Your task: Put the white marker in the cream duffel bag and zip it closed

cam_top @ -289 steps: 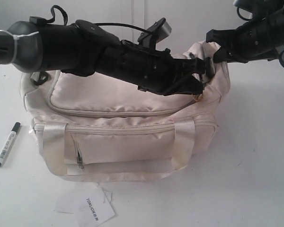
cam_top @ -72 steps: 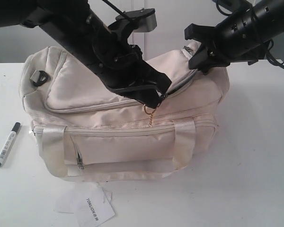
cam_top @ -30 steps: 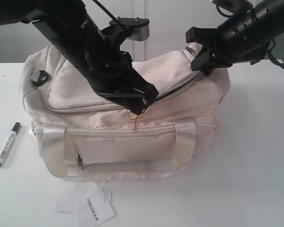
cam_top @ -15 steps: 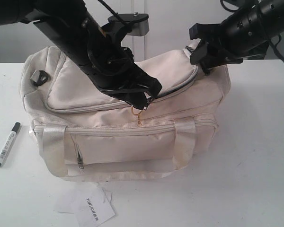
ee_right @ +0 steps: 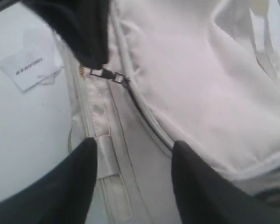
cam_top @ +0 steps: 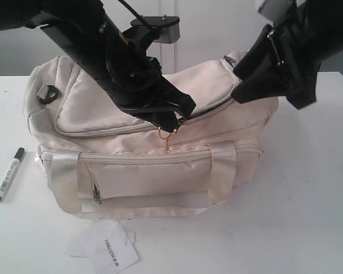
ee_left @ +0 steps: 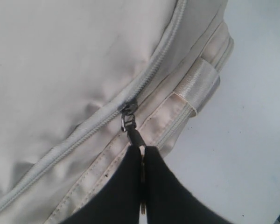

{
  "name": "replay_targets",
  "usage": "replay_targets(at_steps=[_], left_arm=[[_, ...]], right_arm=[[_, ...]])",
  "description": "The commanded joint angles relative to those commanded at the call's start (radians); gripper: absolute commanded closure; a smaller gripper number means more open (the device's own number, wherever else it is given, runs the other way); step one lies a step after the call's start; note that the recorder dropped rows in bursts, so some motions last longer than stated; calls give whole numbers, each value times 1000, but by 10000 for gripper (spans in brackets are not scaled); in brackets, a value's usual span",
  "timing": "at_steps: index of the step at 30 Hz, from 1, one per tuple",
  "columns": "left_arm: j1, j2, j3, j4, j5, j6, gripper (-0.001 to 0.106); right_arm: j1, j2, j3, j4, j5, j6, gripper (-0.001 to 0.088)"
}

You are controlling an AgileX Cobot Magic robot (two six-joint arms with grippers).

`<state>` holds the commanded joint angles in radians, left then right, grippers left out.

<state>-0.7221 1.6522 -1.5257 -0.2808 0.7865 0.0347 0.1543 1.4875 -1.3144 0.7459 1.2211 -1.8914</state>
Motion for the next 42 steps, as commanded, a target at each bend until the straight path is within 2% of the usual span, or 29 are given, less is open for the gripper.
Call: replay_targets(at_steps=[2, 4, 11, 21, 23, 26, 27, 28, 42], left_arm=[[0, 0, 0, 0, 2, 0, 1053], [0, 0, 0, 0, 7, 0, 1053], [0, 0, 0, 0, 9, 0, 1053], [0, 0, 0, 0, 19, 0, 1053], [0, 0, 0, 0, 21, 0, 1053], [0, 0, 0, 0, 27, 0, 1053], [0, 0, 0, 0, 29, 0, 1053], [0, 0, 0, 0, 31, 0, 1053], [0, 0, 0, 0, 44, 0, 1053]], right_arm=[[12, 2, 27, 1, -11, -92, 348], [22, 4, 53, 6, -94, -95, 348], [57, 41, 84, 14, -221, -104, 350], [74, 110, 84, 24, -260, -123, 355], [74, 115, 84, 21, -265, -125, 426], [74, 114, 84, 21, -261, -125, 690], [74, 114, 84, 21, -261, -125, 823], [74, 114, 84, 21, -266, -125, 866], [74, 75, 84, -23, -296, -102, 868]])
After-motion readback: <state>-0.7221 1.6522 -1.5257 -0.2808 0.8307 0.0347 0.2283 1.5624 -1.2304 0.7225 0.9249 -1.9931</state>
